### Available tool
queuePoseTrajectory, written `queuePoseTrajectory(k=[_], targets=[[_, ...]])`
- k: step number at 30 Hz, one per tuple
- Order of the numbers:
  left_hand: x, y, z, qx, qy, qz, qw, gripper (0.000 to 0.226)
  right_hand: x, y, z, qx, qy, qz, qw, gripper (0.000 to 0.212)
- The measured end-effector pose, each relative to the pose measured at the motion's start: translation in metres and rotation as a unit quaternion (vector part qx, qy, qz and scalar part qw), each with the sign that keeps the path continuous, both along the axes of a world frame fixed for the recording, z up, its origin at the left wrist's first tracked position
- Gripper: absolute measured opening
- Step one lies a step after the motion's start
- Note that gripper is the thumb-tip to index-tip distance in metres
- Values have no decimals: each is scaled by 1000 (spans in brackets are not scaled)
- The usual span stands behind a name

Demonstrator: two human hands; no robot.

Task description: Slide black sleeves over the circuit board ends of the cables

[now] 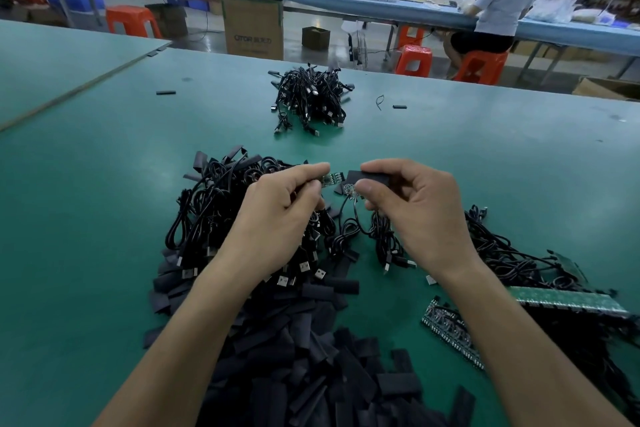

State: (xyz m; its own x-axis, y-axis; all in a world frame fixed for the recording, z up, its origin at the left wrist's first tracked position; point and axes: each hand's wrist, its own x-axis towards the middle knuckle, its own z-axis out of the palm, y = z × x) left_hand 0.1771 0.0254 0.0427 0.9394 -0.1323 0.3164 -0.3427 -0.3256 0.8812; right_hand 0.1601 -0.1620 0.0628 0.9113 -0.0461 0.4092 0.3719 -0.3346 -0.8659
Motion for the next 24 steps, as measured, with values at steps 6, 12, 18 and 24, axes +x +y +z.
queuePoseTrajectory(k=[6, 12, 18, 24], targets=[[-3, -1, 3, -13, -4, -28, 1000, 30, -1, 1, -3, 41, -11, 11, 999, 10], [-3, -2, 5, -36, 3, -34, 999, 17, -1, 1, -5, 44, -23, 4, 999, 9], [-5, -4, 7, -45, 10, -40, 998, 16, -1, 2, -6, 48, -26, 13, 998, 17], [-4, -1, 7, -45, 8, -62, 997, 17, -1, 5, -9, 62, -19, 26, 998, 19]])
